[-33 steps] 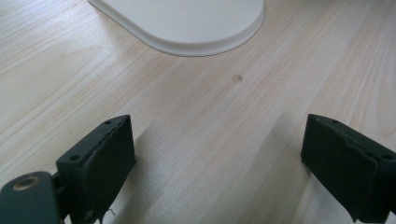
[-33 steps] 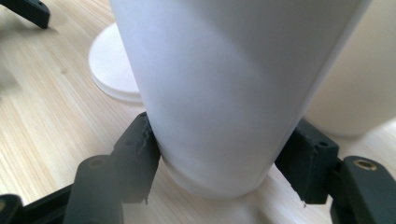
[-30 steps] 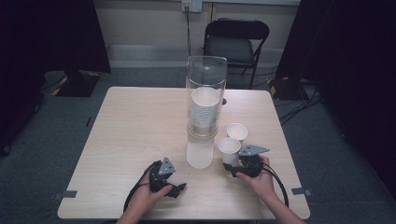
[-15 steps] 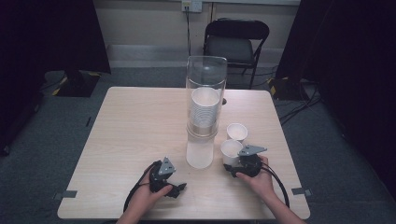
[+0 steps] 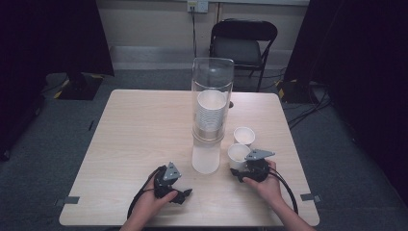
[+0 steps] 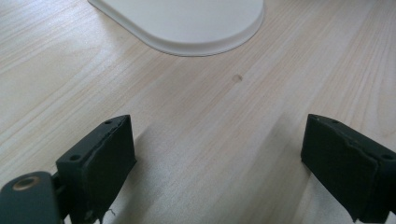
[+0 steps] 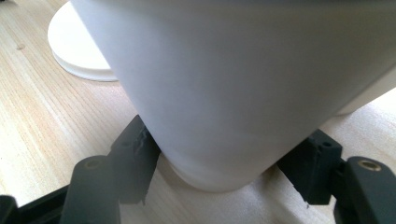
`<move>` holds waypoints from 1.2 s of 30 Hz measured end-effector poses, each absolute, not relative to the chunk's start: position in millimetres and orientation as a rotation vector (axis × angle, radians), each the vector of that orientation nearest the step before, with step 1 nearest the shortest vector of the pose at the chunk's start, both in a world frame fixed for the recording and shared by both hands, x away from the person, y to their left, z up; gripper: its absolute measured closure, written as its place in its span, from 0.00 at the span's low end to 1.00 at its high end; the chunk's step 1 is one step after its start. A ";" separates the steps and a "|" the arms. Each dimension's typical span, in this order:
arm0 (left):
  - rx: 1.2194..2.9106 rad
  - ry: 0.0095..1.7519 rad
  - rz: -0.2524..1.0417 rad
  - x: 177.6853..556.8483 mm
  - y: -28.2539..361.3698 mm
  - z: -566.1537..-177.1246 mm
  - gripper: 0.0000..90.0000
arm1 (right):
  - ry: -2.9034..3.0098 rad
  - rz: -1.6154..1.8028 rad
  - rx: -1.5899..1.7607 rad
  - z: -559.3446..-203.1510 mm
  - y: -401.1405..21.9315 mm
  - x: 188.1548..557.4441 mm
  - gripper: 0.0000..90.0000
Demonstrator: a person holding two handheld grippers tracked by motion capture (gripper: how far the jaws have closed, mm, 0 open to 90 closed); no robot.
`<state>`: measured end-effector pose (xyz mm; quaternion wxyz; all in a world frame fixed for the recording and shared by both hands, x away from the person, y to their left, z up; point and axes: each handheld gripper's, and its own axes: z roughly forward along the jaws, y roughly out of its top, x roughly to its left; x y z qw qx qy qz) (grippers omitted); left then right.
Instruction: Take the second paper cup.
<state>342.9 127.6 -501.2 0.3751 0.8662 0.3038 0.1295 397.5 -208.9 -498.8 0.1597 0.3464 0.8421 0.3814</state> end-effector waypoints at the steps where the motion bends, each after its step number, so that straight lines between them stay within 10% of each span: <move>1: 2.215 0.780 0.329 342.8 127.5 -501.3 0.10 | 2.406 1.089 0.988 -498.8 -208.8 397.6 0.37; 36: 2.218 0.775 0.333 343.0 127.7 -501.3 0.10 | 2.411 1.103 1.025 -483.4 -245.6 371.0 0.16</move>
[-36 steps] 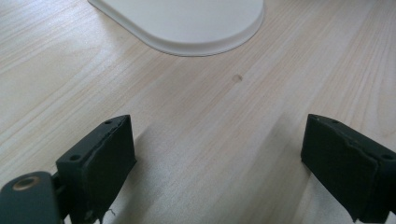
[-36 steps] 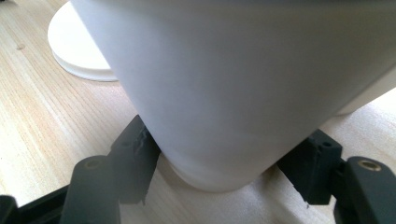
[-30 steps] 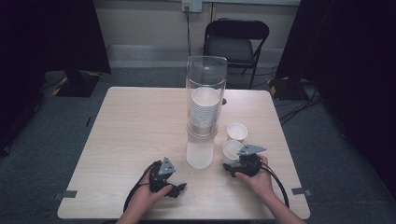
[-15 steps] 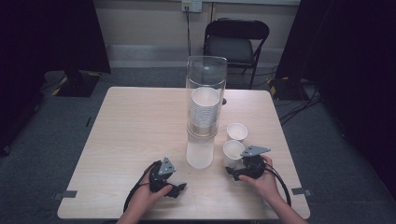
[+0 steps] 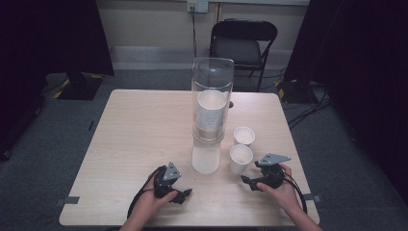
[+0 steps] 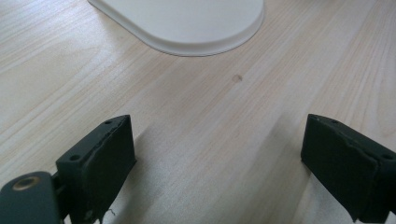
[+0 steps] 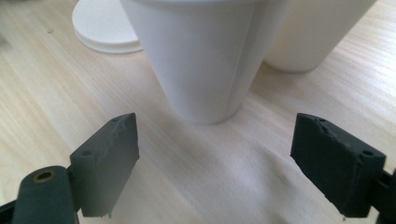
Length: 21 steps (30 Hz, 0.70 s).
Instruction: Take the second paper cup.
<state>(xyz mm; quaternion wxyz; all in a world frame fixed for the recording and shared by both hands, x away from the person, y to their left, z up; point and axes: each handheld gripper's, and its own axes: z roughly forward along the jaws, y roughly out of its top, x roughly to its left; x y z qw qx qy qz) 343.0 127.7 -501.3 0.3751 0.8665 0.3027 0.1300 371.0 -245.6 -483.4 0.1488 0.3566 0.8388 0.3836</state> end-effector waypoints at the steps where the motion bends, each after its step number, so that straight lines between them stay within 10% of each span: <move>1: 2.217 0.777 0.332 342.9 127.7 -501.2 0.10 | 2.415 1.095 1.027 -483.2 -247.5 369.7 0.16; 21: 2.215 0.779 0.329 342.8 127.6 -501.4 0.10 | 2.374 1.124 1.100 -485.0 -310.2 339.2 0.16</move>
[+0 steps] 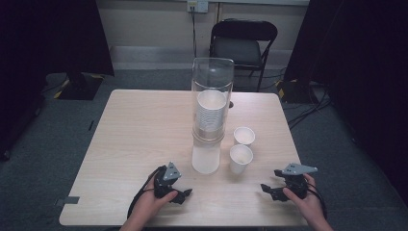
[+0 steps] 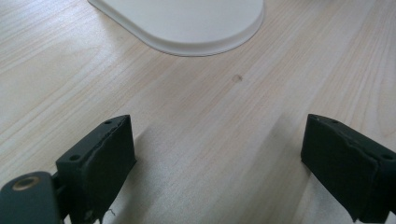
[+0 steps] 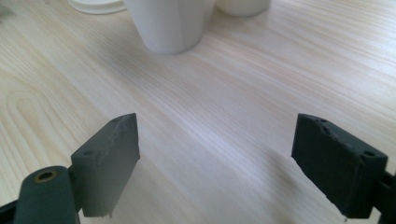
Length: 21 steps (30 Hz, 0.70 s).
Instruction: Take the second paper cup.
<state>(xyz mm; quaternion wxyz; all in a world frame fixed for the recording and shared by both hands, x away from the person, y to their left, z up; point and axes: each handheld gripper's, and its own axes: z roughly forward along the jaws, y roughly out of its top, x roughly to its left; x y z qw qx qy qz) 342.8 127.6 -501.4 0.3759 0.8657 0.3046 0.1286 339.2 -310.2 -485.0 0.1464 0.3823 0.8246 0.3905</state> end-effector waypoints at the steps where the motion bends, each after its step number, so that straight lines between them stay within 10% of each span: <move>1: 2.215 0.779 0.329 342.8 127.6 -501.4 0.10 | 2.372 1.124 1.100 -485.2 -313.5 338.0 0.16; 21: 2.218 0.775 0.332 343.0 127.7 -501.2 0.10 | 2.385 1.036 1.051 -499.1 -347.3 312.9 0.15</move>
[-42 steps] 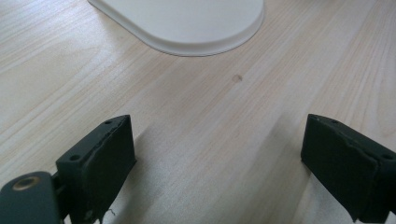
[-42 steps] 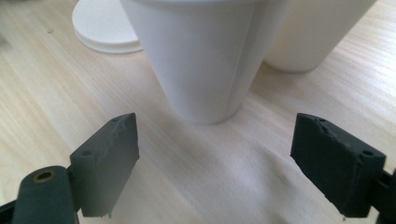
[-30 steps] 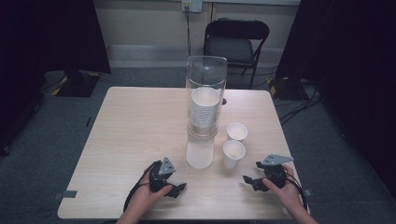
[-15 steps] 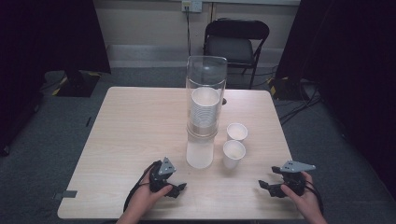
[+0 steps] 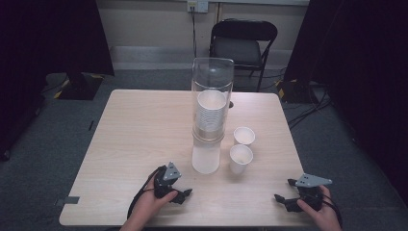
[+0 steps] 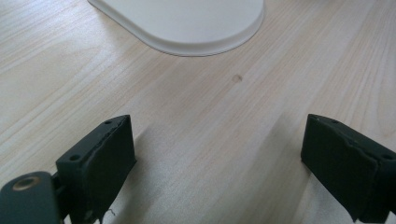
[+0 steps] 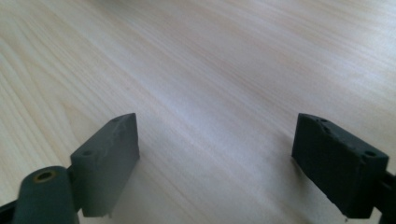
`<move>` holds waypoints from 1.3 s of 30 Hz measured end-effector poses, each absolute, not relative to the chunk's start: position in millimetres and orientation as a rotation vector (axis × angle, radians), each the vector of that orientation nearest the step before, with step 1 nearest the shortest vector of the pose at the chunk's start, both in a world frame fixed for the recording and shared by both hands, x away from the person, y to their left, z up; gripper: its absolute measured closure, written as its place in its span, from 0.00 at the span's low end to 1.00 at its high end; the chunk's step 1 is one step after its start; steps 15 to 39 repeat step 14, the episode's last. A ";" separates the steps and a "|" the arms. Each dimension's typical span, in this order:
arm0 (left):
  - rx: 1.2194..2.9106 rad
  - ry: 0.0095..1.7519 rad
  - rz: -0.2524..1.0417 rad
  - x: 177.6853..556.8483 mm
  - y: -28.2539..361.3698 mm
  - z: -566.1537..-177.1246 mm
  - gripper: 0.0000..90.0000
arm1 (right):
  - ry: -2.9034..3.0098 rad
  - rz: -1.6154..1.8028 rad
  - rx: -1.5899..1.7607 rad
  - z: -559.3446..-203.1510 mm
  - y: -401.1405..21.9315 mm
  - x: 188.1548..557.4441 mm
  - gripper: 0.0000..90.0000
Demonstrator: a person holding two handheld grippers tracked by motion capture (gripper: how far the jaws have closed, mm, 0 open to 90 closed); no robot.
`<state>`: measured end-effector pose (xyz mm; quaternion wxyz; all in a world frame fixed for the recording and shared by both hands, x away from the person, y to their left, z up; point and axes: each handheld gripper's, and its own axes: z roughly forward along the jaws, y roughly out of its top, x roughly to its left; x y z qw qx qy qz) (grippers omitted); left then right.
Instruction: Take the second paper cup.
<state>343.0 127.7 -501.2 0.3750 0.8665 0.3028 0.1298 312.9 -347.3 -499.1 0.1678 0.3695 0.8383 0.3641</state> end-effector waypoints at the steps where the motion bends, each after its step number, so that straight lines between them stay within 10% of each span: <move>1: 2.218 0.776 0.332 343.0 127.7 -501.2 0.10 | 2.382 1.041 1.056 -499.3 -347.3 312.3 0.15; 39: 2.219 0.776 0.332 342.9 127.7 -501.2 0.10 | 2.398 1.041 1.036 -499.5 -348.3 312.7 0.14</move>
